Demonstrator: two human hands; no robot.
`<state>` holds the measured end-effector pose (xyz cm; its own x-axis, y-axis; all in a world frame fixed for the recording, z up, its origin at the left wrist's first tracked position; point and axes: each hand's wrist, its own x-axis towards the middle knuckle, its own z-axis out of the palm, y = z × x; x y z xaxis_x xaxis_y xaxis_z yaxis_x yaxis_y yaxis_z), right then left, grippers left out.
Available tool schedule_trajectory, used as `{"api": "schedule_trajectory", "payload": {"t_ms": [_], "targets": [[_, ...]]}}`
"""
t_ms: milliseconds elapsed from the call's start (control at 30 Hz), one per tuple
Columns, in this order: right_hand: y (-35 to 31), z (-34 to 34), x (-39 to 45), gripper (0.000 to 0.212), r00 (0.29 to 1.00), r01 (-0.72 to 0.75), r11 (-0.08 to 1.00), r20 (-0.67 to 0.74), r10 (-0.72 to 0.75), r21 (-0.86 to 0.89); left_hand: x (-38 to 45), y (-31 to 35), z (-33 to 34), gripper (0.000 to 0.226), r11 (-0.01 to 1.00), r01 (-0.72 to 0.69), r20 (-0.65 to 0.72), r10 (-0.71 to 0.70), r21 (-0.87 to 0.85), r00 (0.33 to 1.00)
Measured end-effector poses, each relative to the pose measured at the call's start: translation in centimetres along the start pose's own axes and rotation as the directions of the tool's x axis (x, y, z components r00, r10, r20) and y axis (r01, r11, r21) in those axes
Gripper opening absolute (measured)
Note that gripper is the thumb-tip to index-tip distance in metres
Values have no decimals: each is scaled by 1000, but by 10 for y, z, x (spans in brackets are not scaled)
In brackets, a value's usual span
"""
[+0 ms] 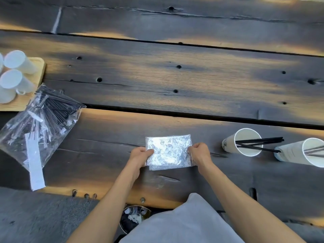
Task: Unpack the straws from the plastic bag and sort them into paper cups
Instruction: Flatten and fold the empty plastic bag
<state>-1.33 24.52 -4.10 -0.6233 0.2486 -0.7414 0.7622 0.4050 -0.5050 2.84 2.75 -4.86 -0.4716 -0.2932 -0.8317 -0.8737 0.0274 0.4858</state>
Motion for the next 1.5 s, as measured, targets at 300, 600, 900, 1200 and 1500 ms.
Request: {"api": "schedule_trajectory", "payload": {"t_ms": [300,600,900,1200,1500], "targets": [[16,-15,-13,29,961,-151,973,257,103,175,-31,-35,-4,22,884,174,231,-77,-434,970],[2,-12,-28,14,908,45,987,406,-106,156,-82,-87,6,8,681,7,-7,-17,-732,1000],[10,56,-93,21,744,369,923,629,-225,-106,-157,-196,19,7,383,-102,-185,-188,-918,964],[89,156,-155,17,576,566,769,809,-112,-296,-170,-327,64,4,-55,-126,-85,-472,-991,877],[210,278,-101,16,607,693,482,795,11,-536,-86,-436,122,7,-448,-143,153,-562,-883,813]]}}
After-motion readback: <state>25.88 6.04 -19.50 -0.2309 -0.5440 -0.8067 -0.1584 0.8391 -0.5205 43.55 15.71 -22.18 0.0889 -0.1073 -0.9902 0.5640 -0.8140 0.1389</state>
